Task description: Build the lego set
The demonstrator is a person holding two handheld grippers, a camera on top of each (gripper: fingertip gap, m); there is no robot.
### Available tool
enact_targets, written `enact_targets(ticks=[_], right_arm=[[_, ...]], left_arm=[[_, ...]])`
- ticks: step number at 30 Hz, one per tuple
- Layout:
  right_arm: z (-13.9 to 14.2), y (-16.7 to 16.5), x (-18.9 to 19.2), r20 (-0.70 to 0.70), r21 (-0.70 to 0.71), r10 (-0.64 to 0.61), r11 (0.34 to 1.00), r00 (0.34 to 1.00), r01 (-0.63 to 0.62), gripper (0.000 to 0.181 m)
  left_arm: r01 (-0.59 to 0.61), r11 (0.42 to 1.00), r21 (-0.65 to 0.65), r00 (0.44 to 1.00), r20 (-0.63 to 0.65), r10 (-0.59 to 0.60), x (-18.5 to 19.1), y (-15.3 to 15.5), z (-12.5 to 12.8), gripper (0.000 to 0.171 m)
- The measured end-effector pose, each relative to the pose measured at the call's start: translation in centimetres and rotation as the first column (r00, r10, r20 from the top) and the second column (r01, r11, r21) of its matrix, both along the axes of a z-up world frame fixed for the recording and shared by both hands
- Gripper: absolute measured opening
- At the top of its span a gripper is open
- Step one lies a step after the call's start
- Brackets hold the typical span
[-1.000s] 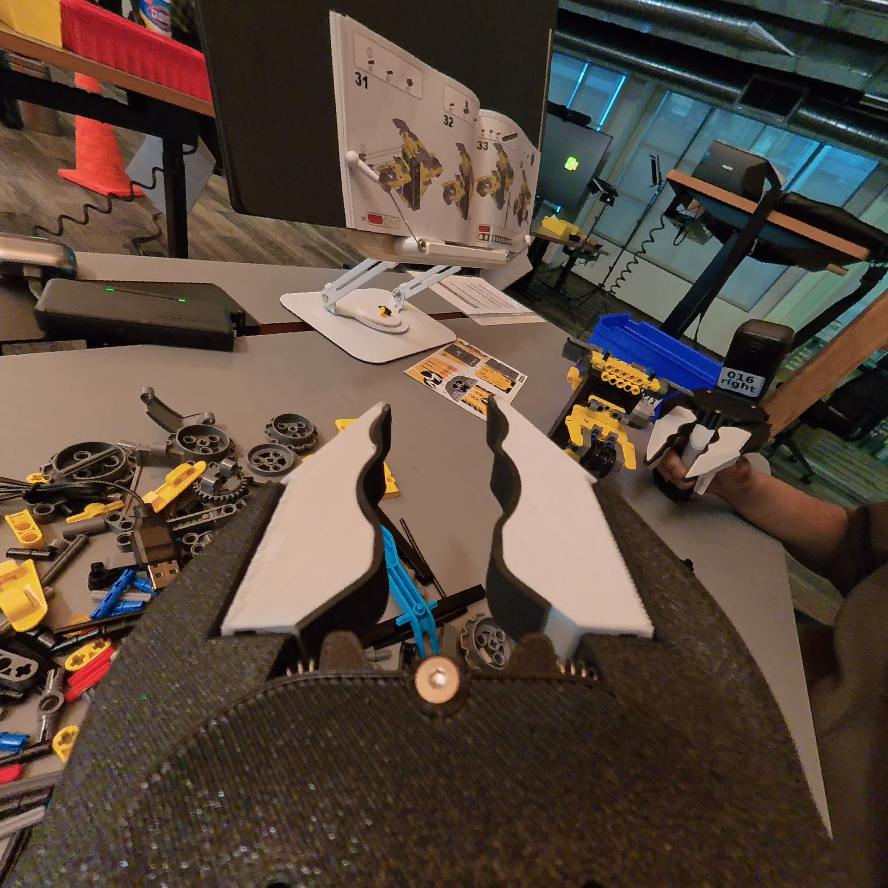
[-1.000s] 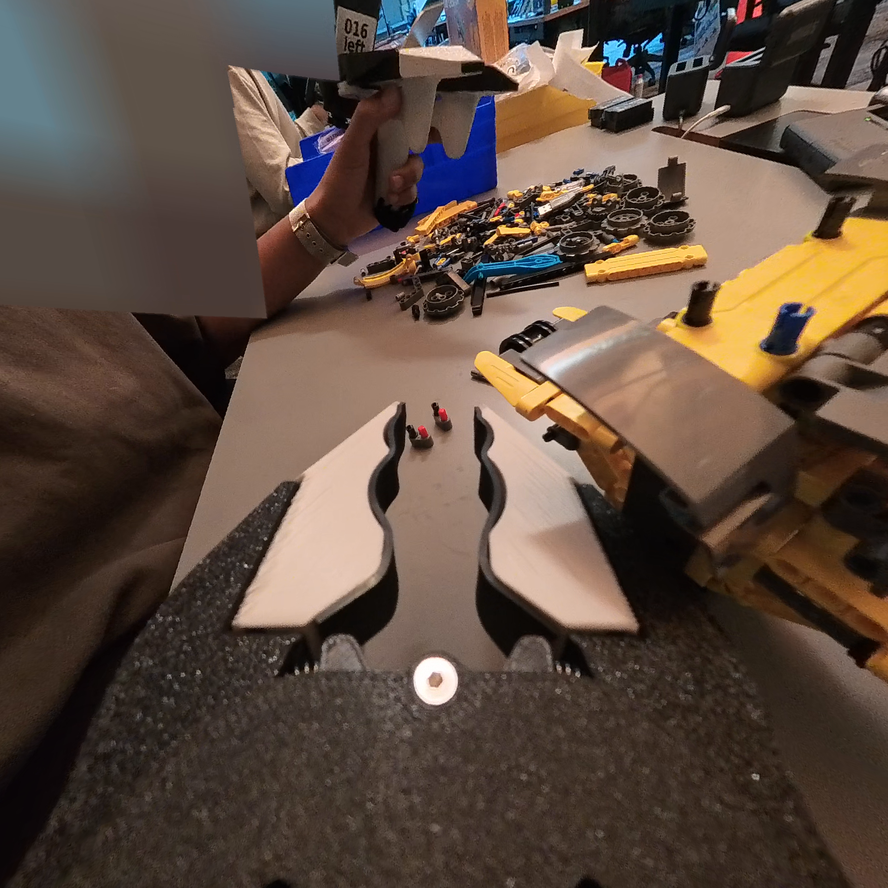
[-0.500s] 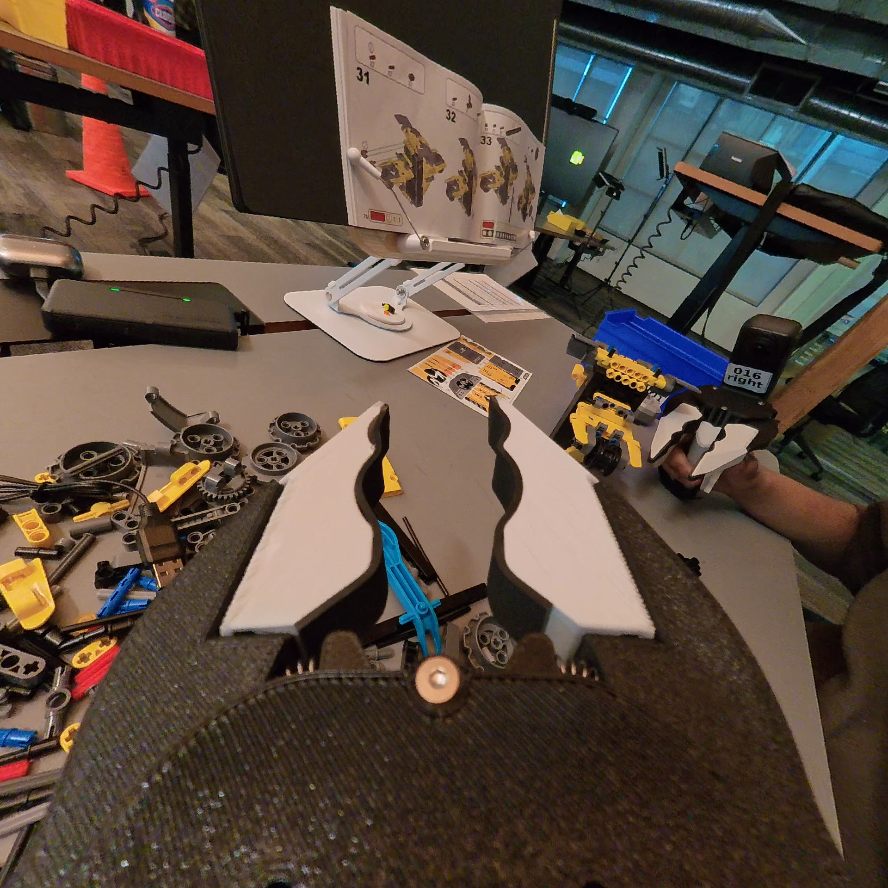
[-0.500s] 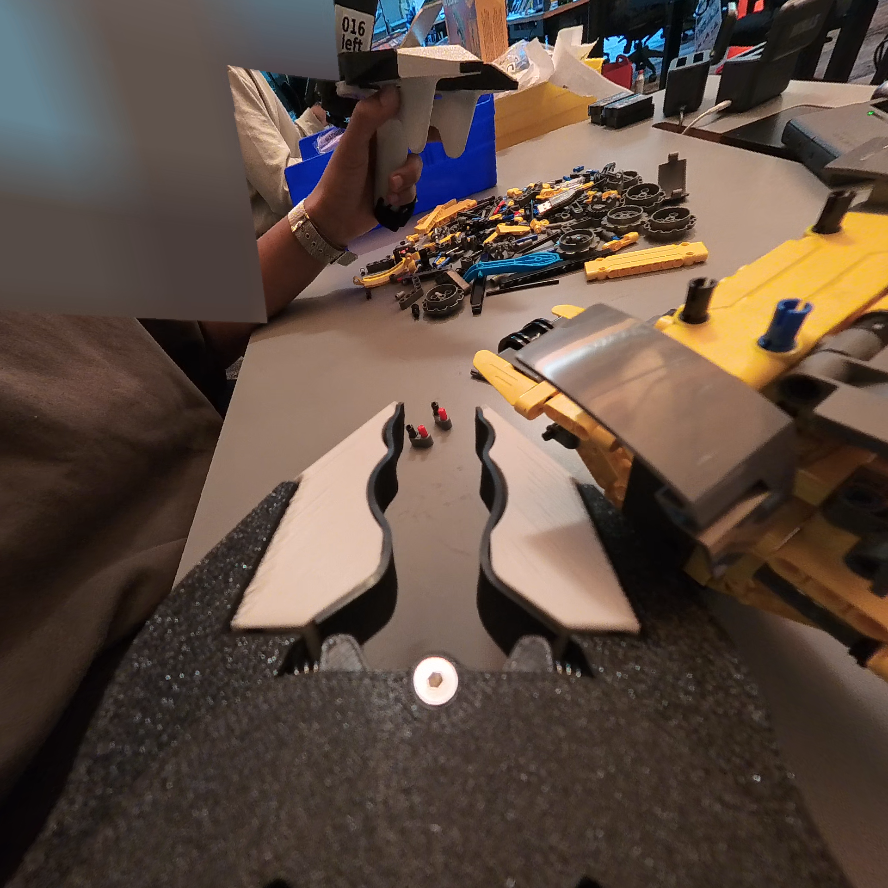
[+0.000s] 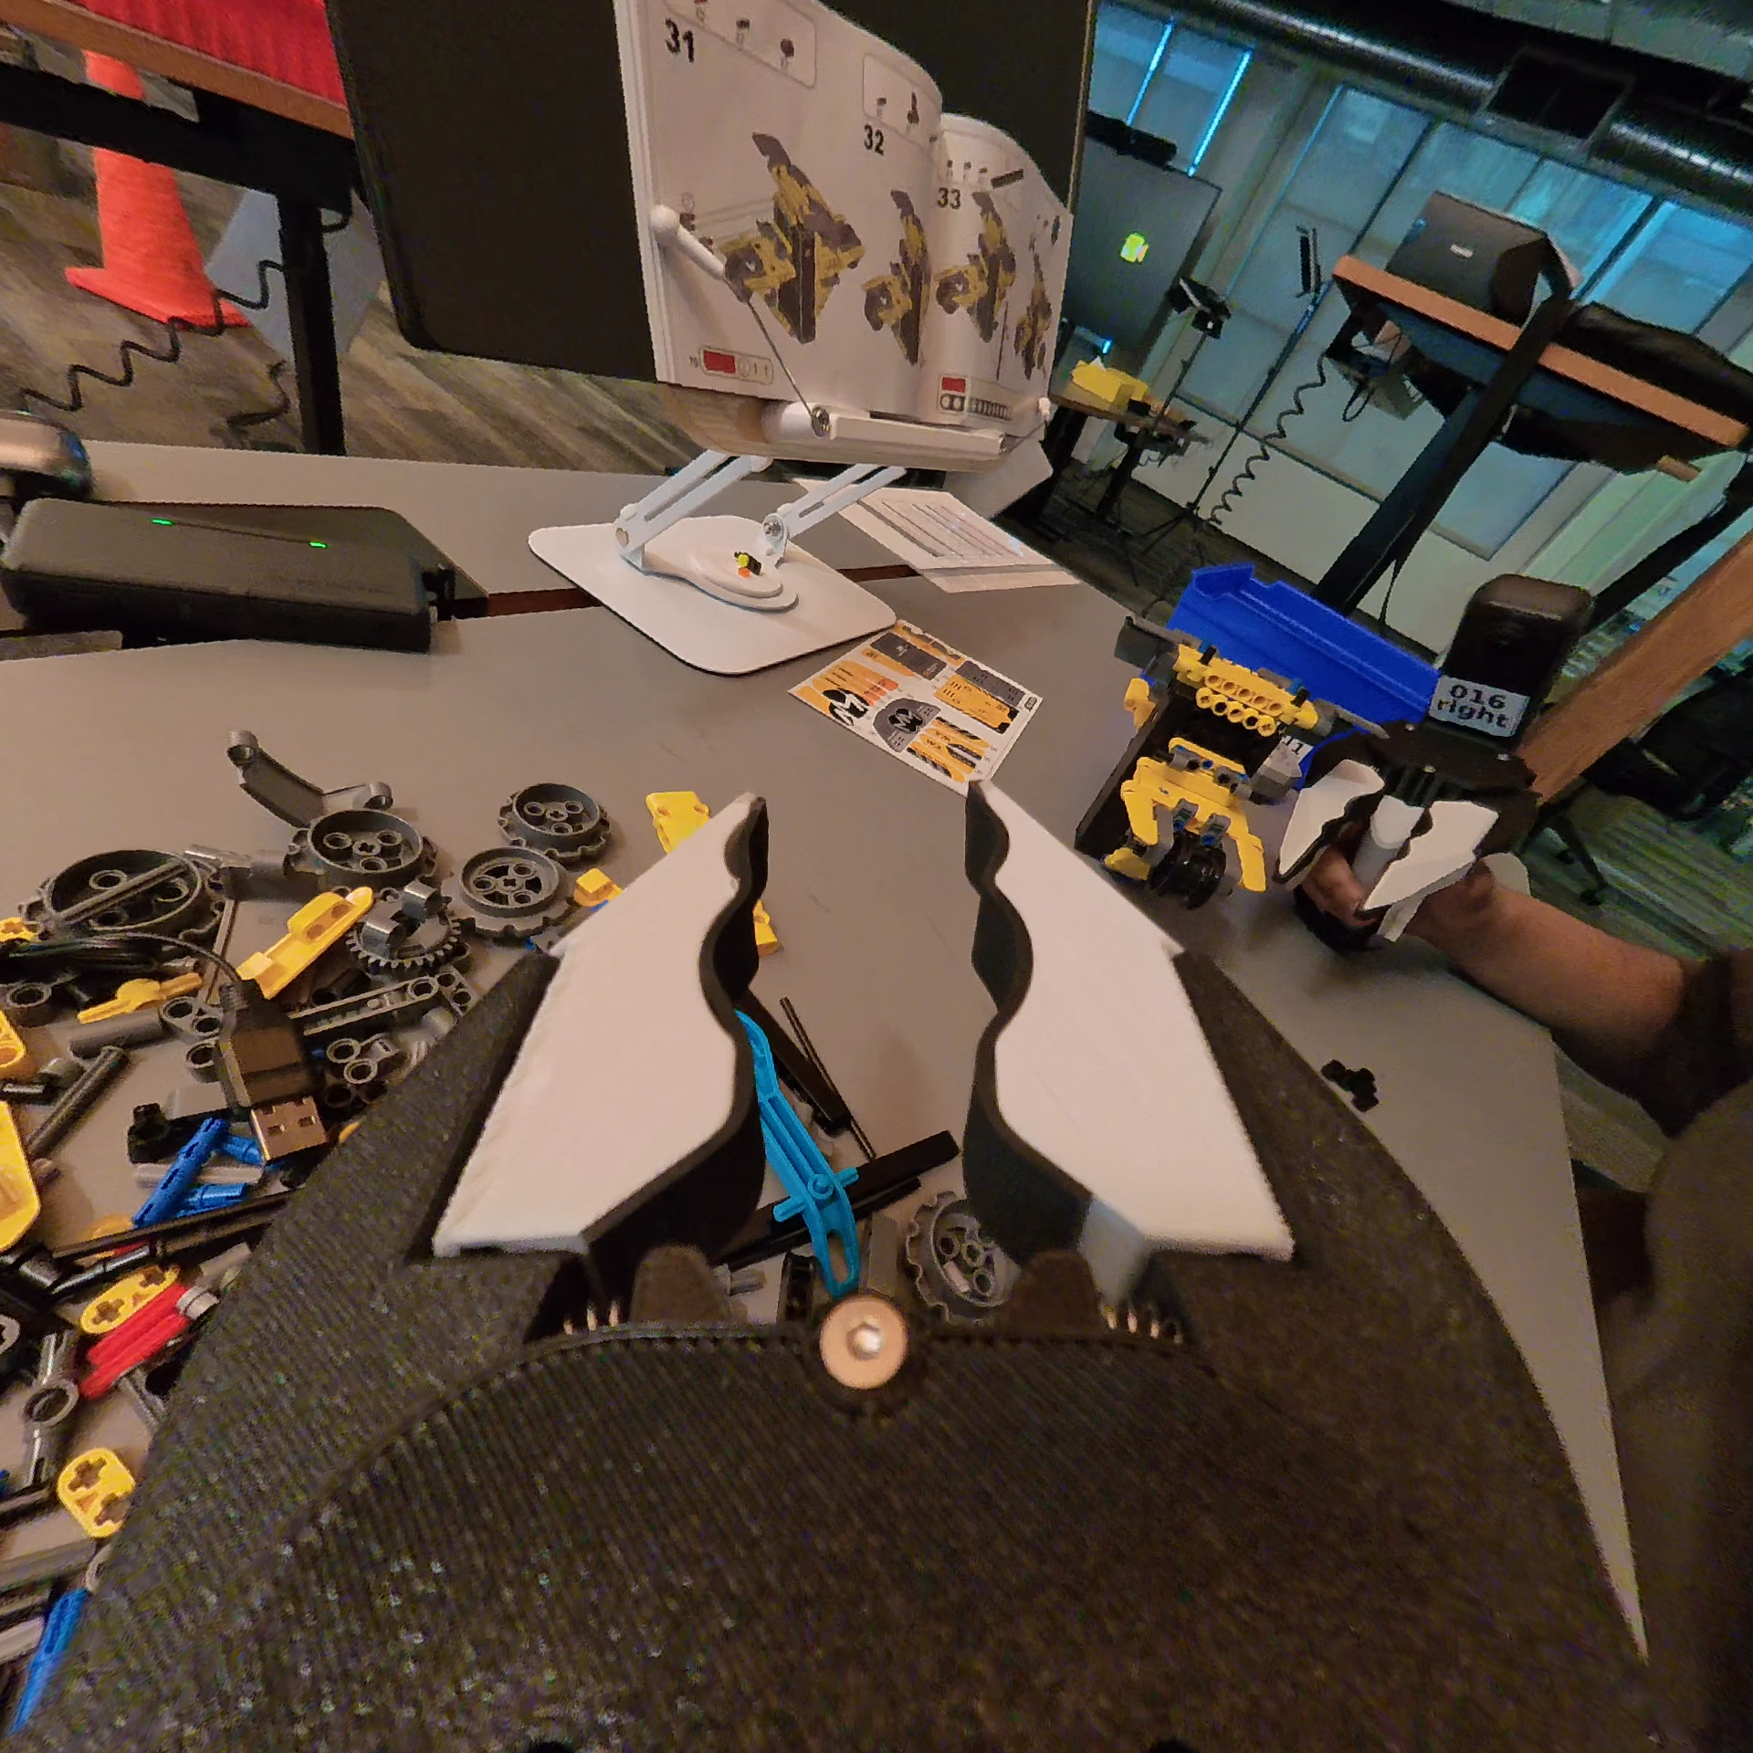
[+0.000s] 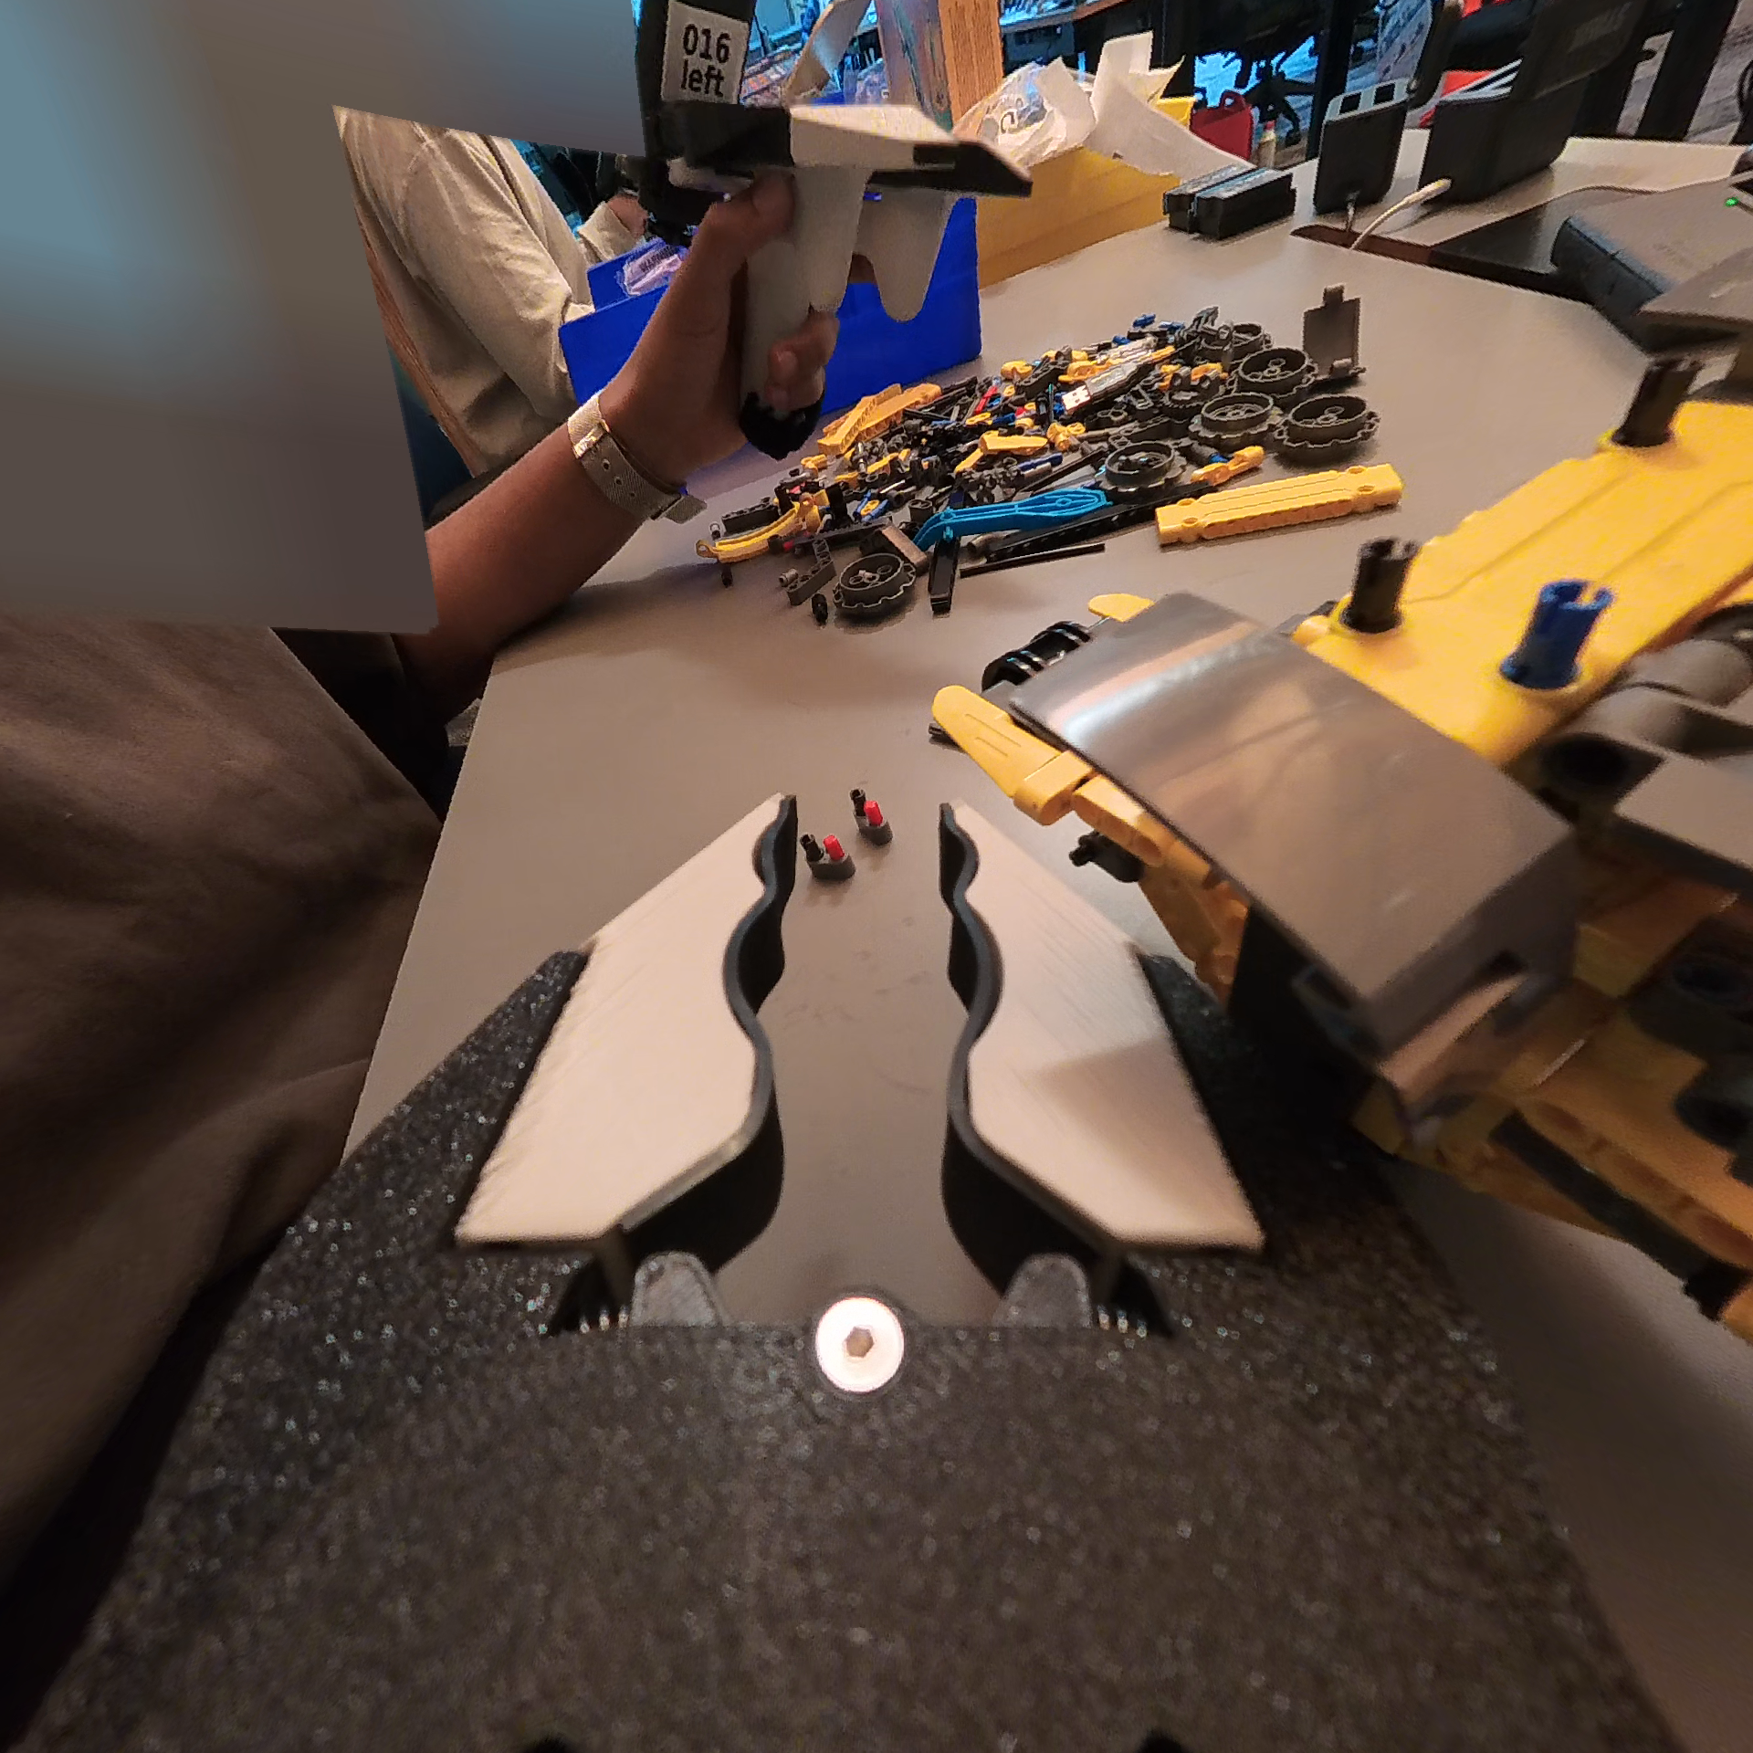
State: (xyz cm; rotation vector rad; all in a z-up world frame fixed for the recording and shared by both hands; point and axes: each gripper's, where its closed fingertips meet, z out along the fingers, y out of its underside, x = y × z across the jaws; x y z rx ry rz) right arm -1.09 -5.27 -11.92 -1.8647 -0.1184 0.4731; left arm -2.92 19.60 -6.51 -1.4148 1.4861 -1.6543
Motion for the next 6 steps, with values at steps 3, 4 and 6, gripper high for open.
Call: enact_targets(ticks=[3, 4, 6], right_arm=[[0.07, -0.03, -0.01, 0.002, 0.004, 0.000, 1.000, 1.000, 0.000, 0.029], [0.07, -0.04, -0.05, 0.004, 0.004, 0.001, 1.000, 1.000, -0.001, 0.029], [0.03, -0.08, -0.17, 0.012, 0.003, 0.004, 1.000, 1.000, -0.004, 0.029]], left_arm=[[0.005, 1.000, 0.007, 1.000, -0.018, -0.005, 0.18, -0.15, -0.47, 0.039], [0.006, 1.000, 0.007, 1.000, -0.023, -0.006, 0.23, -0.16, -0.63, 0.038], [0.007, 1.000, 0.005, 0.999, -0.034, -0.007, 0.34, -0.14, -0.94, 0.038]])
